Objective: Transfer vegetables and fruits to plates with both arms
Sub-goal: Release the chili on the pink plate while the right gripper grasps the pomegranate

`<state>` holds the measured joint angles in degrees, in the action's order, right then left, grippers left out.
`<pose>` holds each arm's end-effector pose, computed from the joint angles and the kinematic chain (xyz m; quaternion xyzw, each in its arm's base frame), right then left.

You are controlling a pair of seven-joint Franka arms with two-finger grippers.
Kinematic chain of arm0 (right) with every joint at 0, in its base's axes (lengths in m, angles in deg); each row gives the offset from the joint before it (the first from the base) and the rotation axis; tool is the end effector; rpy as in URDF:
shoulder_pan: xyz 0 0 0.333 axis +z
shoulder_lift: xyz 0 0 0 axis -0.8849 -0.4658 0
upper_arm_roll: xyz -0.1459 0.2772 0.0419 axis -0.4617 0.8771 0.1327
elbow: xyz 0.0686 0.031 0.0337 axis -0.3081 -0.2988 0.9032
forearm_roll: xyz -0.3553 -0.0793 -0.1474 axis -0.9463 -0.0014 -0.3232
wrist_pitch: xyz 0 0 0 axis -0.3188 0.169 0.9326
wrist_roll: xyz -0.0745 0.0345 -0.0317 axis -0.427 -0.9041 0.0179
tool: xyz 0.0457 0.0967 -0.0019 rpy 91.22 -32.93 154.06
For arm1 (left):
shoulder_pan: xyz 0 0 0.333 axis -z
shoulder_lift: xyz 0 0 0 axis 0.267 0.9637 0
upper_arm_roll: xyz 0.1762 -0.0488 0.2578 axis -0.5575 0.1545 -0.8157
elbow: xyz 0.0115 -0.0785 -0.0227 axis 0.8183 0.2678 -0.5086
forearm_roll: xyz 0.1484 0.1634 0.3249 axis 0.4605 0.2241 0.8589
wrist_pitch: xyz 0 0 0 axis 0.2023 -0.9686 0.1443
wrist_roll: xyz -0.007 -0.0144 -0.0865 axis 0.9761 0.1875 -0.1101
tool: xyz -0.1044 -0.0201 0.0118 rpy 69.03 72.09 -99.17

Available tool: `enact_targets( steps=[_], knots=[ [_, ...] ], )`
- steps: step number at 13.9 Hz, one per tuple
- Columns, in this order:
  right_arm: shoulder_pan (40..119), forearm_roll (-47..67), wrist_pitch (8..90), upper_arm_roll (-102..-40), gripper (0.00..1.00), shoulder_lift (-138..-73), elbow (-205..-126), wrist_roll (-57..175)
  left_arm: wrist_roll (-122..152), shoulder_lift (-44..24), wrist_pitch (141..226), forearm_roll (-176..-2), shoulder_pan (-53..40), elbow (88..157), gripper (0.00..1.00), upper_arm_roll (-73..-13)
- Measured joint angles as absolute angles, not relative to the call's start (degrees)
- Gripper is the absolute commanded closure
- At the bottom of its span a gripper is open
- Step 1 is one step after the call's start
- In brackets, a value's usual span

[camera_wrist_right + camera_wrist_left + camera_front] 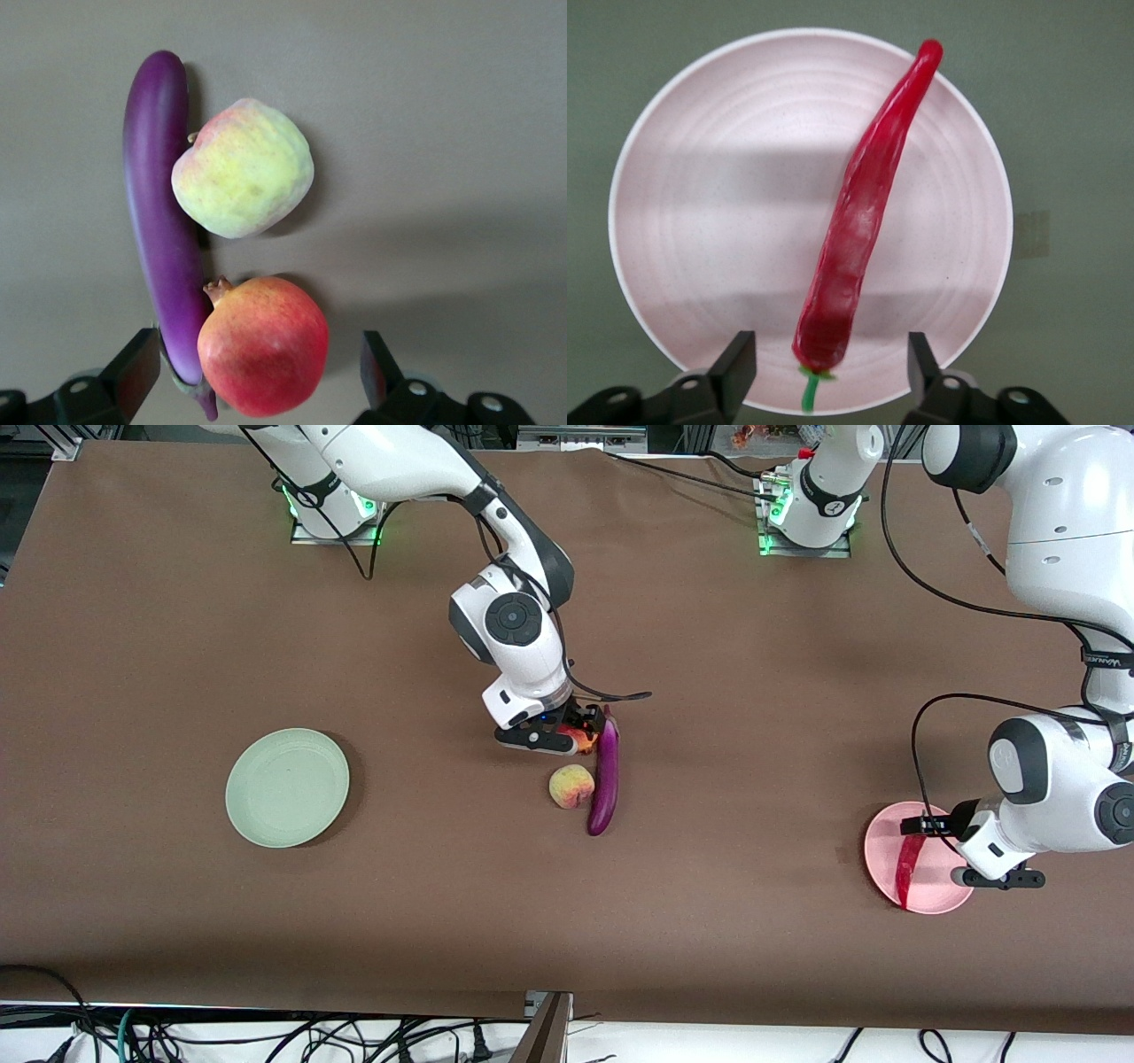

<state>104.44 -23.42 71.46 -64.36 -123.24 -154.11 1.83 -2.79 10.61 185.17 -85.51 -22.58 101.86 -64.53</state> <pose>0.5290 0.4988 0.2558 -0.9907 0.1010 -0.0344 0.0840 0.7123 0.1143 0.2241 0.9982 0.0068 -0.0522 0.0290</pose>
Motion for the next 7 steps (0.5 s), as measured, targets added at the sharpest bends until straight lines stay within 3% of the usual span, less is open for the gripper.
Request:
enact_targets(
  steps=[7],
  knots=[
    [105.6, -25.2, 73.4, -64.4, 0.00, -126.0, -154.1, 1.8, -2.8, 10.6, 185.7, -85.5, -22.5, 101.8, 0.00, -64.4]
  ],
)
